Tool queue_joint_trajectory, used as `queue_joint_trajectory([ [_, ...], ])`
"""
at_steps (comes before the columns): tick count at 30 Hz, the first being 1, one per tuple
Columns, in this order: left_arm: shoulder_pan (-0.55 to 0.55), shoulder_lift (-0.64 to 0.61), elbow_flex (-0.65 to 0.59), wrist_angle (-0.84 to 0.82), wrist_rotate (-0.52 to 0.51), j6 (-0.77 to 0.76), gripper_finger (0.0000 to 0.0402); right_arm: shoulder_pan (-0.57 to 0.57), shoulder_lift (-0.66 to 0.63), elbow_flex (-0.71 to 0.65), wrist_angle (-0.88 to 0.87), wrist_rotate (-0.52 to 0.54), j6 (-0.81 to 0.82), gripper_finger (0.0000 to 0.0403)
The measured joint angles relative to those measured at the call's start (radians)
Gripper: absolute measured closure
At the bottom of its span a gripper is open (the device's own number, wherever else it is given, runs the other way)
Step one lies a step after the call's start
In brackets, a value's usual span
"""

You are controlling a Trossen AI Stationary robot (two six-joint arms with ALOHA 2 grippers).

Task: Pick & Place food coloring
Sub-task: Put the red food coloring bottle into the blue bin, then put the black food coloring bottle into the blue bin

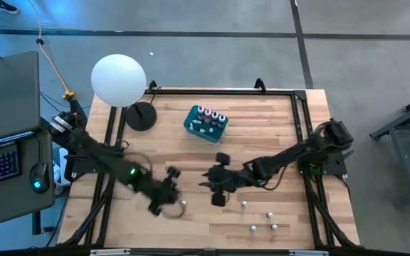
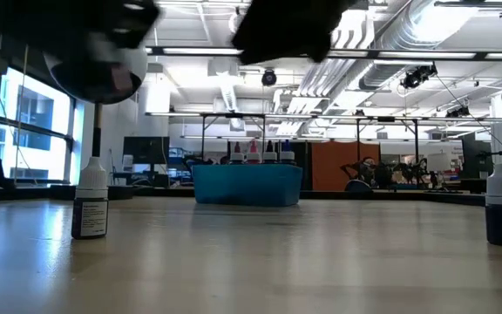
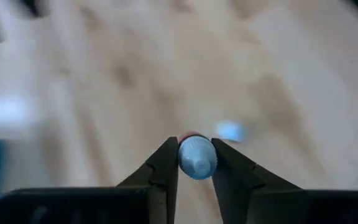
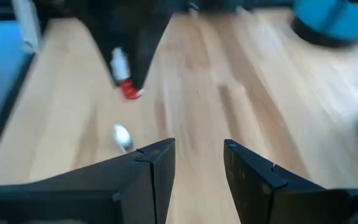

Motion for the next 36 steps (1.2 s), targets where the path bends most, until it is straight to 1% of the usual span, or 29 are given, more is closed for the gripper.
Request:
queue_joint_trajectory([
  [2, 0.084, 0.000, 0.029, -0.002, 0.002, 0.087, 0.0336, 0.020, -0.053, 0.000, -0.138, 0.059, 0.085, 0.0275],
  [4, 0.172, 0.000, 0.052, 0.005, 0.028, 0.166, 0.0336, 0.043, -0.097, 0.000, -0.269, 0.121, 0.184, 0.0275],
  [7, 0.315, 0.000, 0.075, 0.022, 0.065, 0.247, 0.0331, 0.086, -0.140, 0.000, -0.414, 0.218, 0.319, 0.0275],
  [10, 0.471, 0.004, 0.076, 0.062, 0.072, 0.283, 0.0326, 0.126, -0.153, 0.000, -0.513, 0.272, 0.410, 0.0275],
  [12, 0.577, 0.025, 0.077, 0.093, 0.093, 0.287, 0.0325, 0.146, -0.153, 0.000, -0.552, 0.284, 0.452, 0.0275],
  [15, 0.718, 0.055, 0.075, 0.083, 0.153, 0.242, 0.0324, 0.176, -0.148, 0.000, -0.559, 0.304, 0.481, 0.0275],
  [19, 0.864, 0.113, 0.075, 0.087, 0.217, 0.176, 0.0324, 0.203, -0.147, 0.000, -0.549, 0.345, 0.474, 0.0275],
  [22, 0.933, 0.172, 0.075, 0.103, 0.221, 0.175, 0.0324, 0.211, -0.147, 0.000, -0.547, 0.378, 0.467, 0.0275],
  [24, 0.965, 0.201, 0.074, 0.125, 0.221, 0.158, 0.0324, 0.208, -0.147, 0.000, -0.547, 0.365, 0.469, 0.0275],
  [26, 0.981, 0.228, 0.076, 0.159, 0.221, 0.133, 0.0323, 0.207, -0.147, -0.001, -0.547, 0.347, 0.470, 0.0275],
  [28, 0.990, 0.239, 0.074, 0.158, 0.219, 0.107, 0.0323, 0.208, -0.147, -0.001, -0.543, 0.346, 0.471, 0.0275],
  [30, 0.989, 0.246, 0.075, 0.183, 0.217, 0.115, 0.0322, 0.208, -0.147, 0.000, -0.543, 0.345, 0.471, 0.0275],
  [33, 0.989, 0.252, 0.074, 0.185, 0.214, 0.131, 0.0309, 0.207, -0.147, -0.001, -0.542, 0.346, 0.471, 0.0275],
  [36, 0.989, 0.251, 0.075, 0.196, 0.210, 0.146, 0.0281, 0.206, -0.147, 0.000, -0.531, 0.345, 0.471, 0.0275],
])
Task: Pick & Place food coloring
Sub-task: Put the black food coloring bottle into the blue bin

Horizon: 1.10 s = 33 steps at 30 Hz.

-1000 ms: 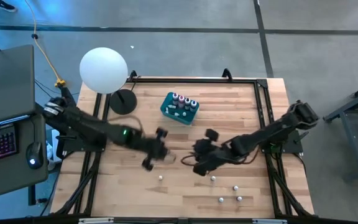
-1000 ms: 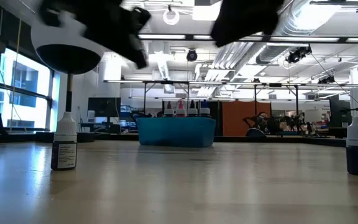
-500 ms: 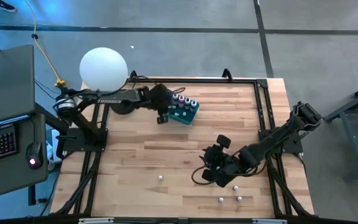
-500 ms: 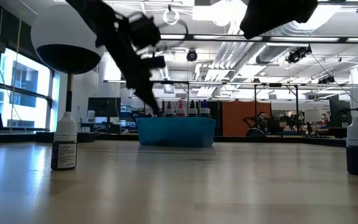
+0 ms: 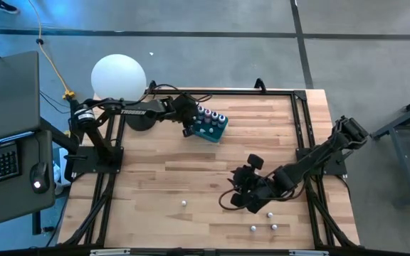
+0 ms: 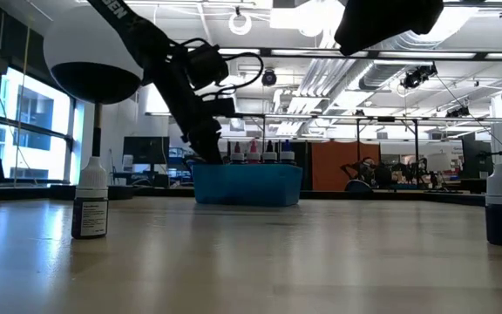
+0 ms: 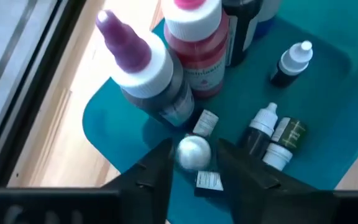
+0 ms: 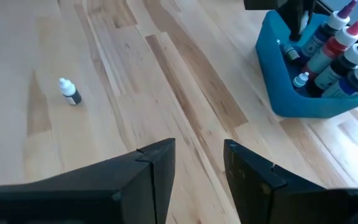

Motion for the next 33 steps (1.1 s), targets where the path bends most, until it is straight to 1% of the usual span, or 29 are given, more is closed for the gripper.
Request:
queue_joint_trajectory([
  [2, 0.000, 0.000, 0.000, -0.006, -0.002, -0.004, 0.0259, 0.000, 0.000, 0.000, 0.011, 0.000, 0.000, 0.0275],
  [5, -0.004, -0.002, 0.010, -0.032, -0.002, -0.049, 0.0235, 0.000, 0.000, 0.000, 0.028, 0.000, 0.000, 0.0275],
  [7, -0.007, -0.011, 0.048, -0.127, -0.003, -0.105, 0.0225, -0.001, 0.000, -0.008, 0.065, 0.004, -0.002, 0.0275],
  [9, -0.007, -0.018, 0.117, -0.271, 0.024, -0.156, 0.0221, -0.008, 0.000, -0.044, 0.173, 0.016, -0.047, 0.0275],
  [10, -0.007, -0.021, 0.154, -0.354, 0.056, -0.167, 0.0221, -0.014, 0.000, -0.076, 0.260, 0.012, -0.087, 0.0275],
  [12, -0.007, -0.038, 0.218, -0.496, 0.137, -0.173, 0.0220, -0.035, 0.010, -0.155, 0.487, -0.032, -0.177, 0.0275],
  [14, -0.018, -0.079, 0.264, -0.558, 0.220, -0.174, 0.0220, -0.063, 0.042, -0.247, 0.775, -0.101, -0.276, 0.0275],
  [16, -0.037, -0.141, 0.298, -0.596, 0.269, -0.178, 0.0220, -0.095, 0.105, -0.321, 1.070, -0.185, -0.394, 0.0275],
  [18, -0.057, -0.217, 0.325, -0.635, 0.274, -0.175, 0.0220, -0.127, 0.192, -0.367, 1.339, -0.268, -0.505, 0.0275],
  [19, -0.072, -0.257, 0.334, -0.653, 0.261, -0.164, 0.0220, -0.145, 0.241, -0.375, 1.446, -0.308, -0.526, 0.0274],
  [21, -0.109, -0.339, 0.338, -0.668, 0.226, -0.160, 0.0220, -0.178, 0.337, -0.362, 1.569, -0.376, -0.521, 0.0271],
  [22, -0.128, -0.382, 0.332, -0.687, 0.211, -0.159, 0.0220, -0.194, 0.387, -0.336, 1.594, -0.394, -0.510, 0.0268],
  [24, -0.179, -0.467, 0.309, -0.689, 0.203, -0.161, 0.0220, -0.222, 0.478, -0.261, 1.585, -0.437, -0.510, 0.0259],
  [27, -0.261, -0.574, 0.250, -0.683, 0.188, -0.196, 0.0220, -0.253, 0.589, -0.126, 1.489, -0.518, -0.532, 0.0241],
  [29, -0.312, -0.625, 0.206, -0.683, 0.154, -0.230, 0.0220, -0.269, 0.639, -0.049, 1.410, -0.593, -0.534, 0.0228],
  [31, -0.354, -0.671, 0.164, -0.683, 0.125, -0.267, 0.0220, -0.276, 0.672, 0.009, 1.379, -0.680, -0.547, 0.0218],
  [33, -0.388, -0.711, 0.126, -0.684, 0.105, -0.296, 0.0220, -0.276, 0.703, 0.062, 1.384, -0.727, -0.581, 0.0212],
])
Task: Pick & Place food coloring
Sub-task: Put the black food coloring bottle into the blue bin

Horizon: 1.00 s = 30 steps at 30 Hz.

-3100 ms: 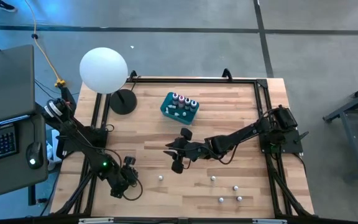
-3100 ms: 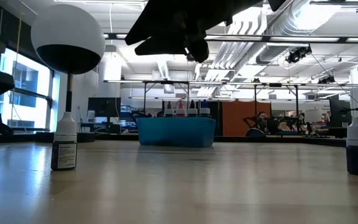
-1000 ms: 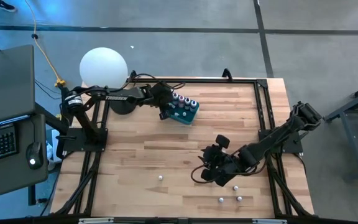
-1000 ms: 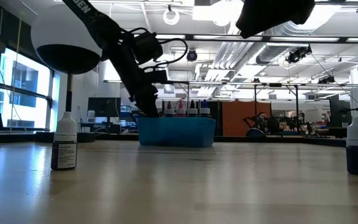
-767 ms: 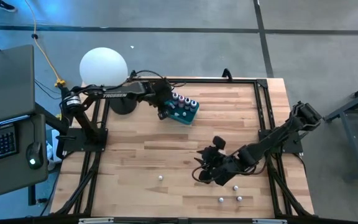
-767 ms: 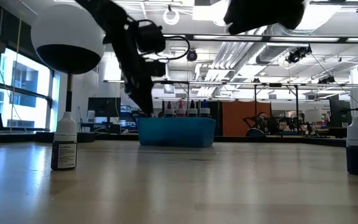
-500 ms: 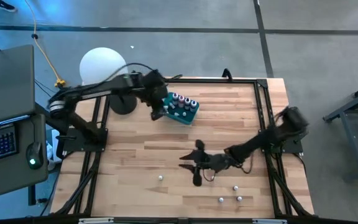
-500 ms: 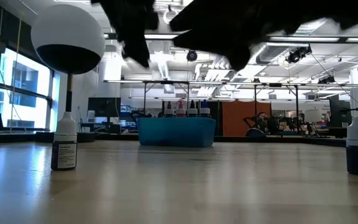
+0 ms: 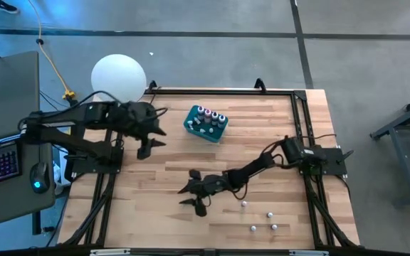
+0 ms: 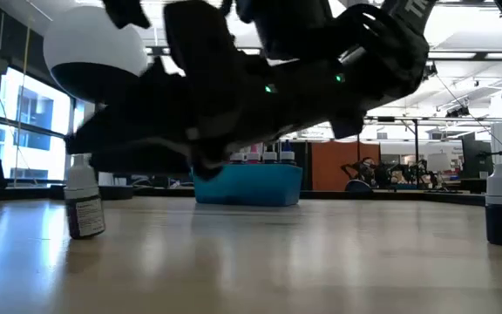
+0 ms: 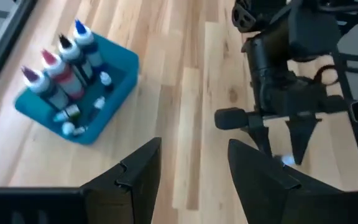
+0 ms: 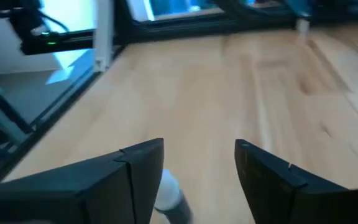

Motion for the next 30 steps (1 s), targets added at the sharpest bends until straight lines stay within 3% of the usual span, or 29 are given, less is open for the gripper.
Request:
queue_joint_trajectory([
  [11, -0.079, -0.061, -0.076, -0.003, -0.025, -0.041, 0.0220, 0.010, 0.060, 0.078, -0.157, 0.023, -0.029, 0.0227],
  [21, -0.077, -0.061, -0.076, -0.002, -0.055, -0.041, 0.0220, -0.019, 0.054, 0.074, -0.132, 0.034, -0.023, 0.0341],
  [27, -0.077, -0.061, -0.076, -0.002, -0.057, -0.044, 0.0220, -0.090, -0.064, 0.074, -0.224, 0.162, -0.041, 0.0342],
  [30, -0.077, -0.059, -0.076, -0.002, -0.059, -0.053, 0.0220, -0.123, -0.175, 0.076, -0.363, 0.384, -0.172, 0.0328],
])
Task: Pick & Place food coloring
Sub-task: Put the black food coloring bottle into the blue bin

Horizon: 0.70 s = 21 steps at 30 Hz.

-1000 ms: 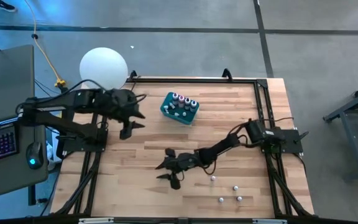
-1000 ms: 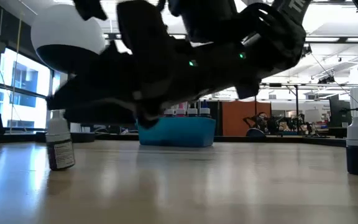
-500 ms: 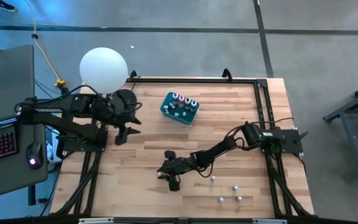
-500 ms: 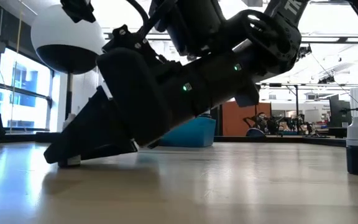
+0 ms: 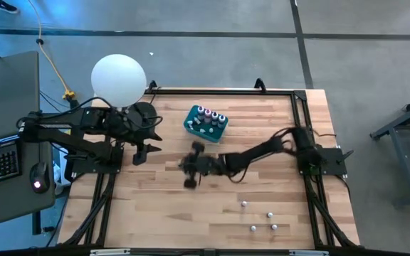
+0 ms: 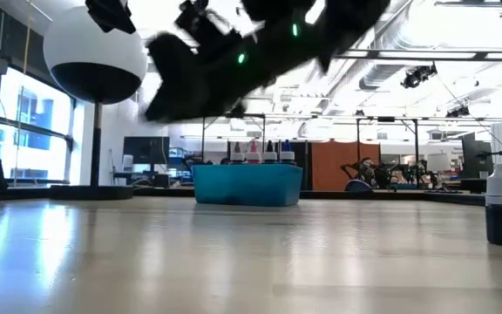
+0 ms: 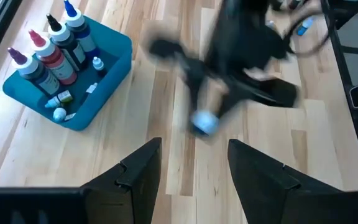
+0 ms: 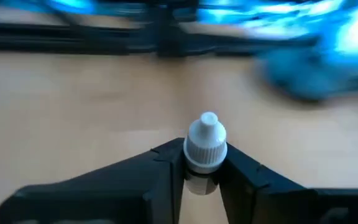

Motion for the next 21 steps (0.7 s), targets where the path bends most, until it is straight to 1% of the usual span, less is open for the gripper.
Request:
queue_joint_trajectory([
  [2, 0.000, 0.005, 0.000, 0.001, 0.000, -0.013, 0.0220, -0.023, -0.059, 0.001, -0.103, 0.238, -0.097, 0.0321],
  [3, 0.000, 0.006, 0.000, 0.001, 0.000, -0.015, 0.0220, -0.038, -0.081, 0.001, -0.161, 0.346, -0.114, 0.0322],
  [4, 0.000, 0.006, 0.000, 0.001, 0.000, -0.017, 0.0220, -0.058, -0.094, 0.001, -0.221, 0.429, -0.110, 0.0326],
  [5, 0.000, 0.005, 0.000, 0.001, 0.000, -0.017, 0.0220, -0.080, -0.108, 0.001, -0.289, 0.467, -0.081, 0.0332],
  [7, 0.000, 0.005, 0.000, 0.001, 0.001, -0.017, 0.0220, -0.134, -0.117, -0.001, -0.404, 0.451, 0.029, 0.0342],
  [9, 0.000, 0.005, 0.000, 0.001, 0.001, -0.017, 0.0220, -0.192, -0.114, -0.001, -0.474, 0.364, 0.131, 0.0342],
  [11, 0.000, 0.005, 0.000, 0.000, 0.001, -0.017, 0.0220, -0.243, -0.096, -0.001, -0.488, 0.291, 0.198, 0.0342],
  [13, 0.000, 0.005, 0.000, -0.001, 0.001, -0.017, 0.0220, -0.278, -0.082, -0.002, -0.488, 0.229, 0.219, 0.0341],
  [15, 0.000, 0.005, 0.000, -0.001, 0.004, -0.016, 0.0220, -0.297, -0.081, -0.003, -0.470, 0.166, 0.218, 0.0323],
  [17, 0.000, 0.005, 0.000, -0.001, 0.004, -0.015, 0.0220, -0.305, -0.081, -0.001, -0.450, 0.111, 0.215, 0.0292],
  [19, 0.000, 0.005, 0.000, 0.000, -0.004, -0.014, 0.0220, -0.306, -0.082, -0.001, -0.437, 0.087, 0.206, 0.0260],
  [21, 0.000, 0.005, 0.000, 0.000, -0.032, -0.014, 0.0220, -0.299, -0.082, -0.001, -0.413, 0.077, 0.166, 0.0233],
])
